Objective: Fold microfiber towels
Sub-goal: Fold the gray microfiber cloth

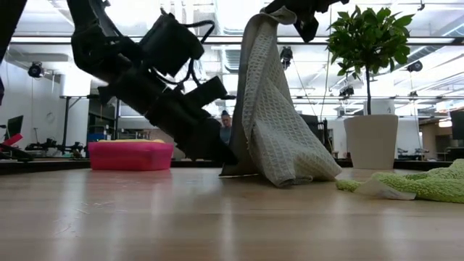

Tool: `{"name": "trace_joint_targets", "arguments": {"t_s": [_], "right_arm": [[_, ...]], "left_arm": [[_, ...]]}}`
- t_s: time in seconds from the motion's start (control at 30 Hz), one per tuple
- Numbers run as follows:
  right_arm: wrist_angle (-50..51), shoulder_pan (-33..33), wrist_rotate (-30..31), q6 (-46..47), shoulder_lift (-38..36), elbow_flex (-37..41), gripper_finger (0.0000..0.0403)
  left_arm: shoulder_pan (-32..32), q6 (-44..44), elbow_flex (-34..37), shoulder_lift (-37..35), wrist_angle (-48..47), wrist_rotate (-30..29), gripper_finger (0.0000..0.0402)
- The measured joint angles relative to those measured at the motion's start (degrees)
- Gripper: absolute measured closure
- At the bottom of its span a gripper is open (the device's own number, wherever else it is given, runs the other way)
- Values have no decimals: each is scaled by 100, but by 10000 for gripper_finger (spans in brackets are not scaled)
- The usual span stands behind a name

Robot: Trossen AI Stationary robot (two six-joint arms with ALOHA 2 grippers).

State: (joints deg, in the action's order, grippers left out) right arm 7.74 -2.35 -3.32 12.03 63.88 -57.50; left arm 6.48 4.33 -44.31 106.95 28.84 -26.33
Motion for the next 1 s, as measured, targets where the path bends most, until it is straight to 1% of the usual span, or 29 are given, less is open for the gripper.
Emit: {"name": "trace_joint_targets", "arguments": {"t_s": [0.07,0.13,0.23,0.33,0.5,0.57,0.6,0.73,0.87,0.93,1.0], "right_arm": [[63,12,-31,105,0,-43,394],[258,22,-233,208,0,-173,394],[766,37,-659,367,-2,-500,394],[1584,37,-1016,468,4,-936,394],[2865,6,-976,514,4,-1664,394],[3120,-4,-727,623,8,-1936,394],[3092,-4,-677,632,11,-2035,394],[2839,-11,-918,623,51,-2388,394],[3303,-141,-897,431,219,-2791,394],[3399,-259,-682,203,347,-2871,394],[3391,-379,-335,-107,474,-2869,394]], "left_arm": [[39,-170,-2,-276,-298,7,398],[81,-318,-28,-800,-921,57,400],[162,-454,-245,-1743,-2349,135,401],[227,-565,-554,-2698,-3600,440,401],[337,-733,-1034,-4032,-4790,584,401],[339,-797,-1206,-4416,-4930,602,401],[339,-803,-1263,-4591,-4947,599,401],[321,-960,-1652,-5051,-4910,564,401],[313,-1299,-2158,-5228,-4877,292,401],[261,-1493,-2398,-5276,-4883,201,401],[174,-1641,-2568,-5282,-4877,190,401]]}}
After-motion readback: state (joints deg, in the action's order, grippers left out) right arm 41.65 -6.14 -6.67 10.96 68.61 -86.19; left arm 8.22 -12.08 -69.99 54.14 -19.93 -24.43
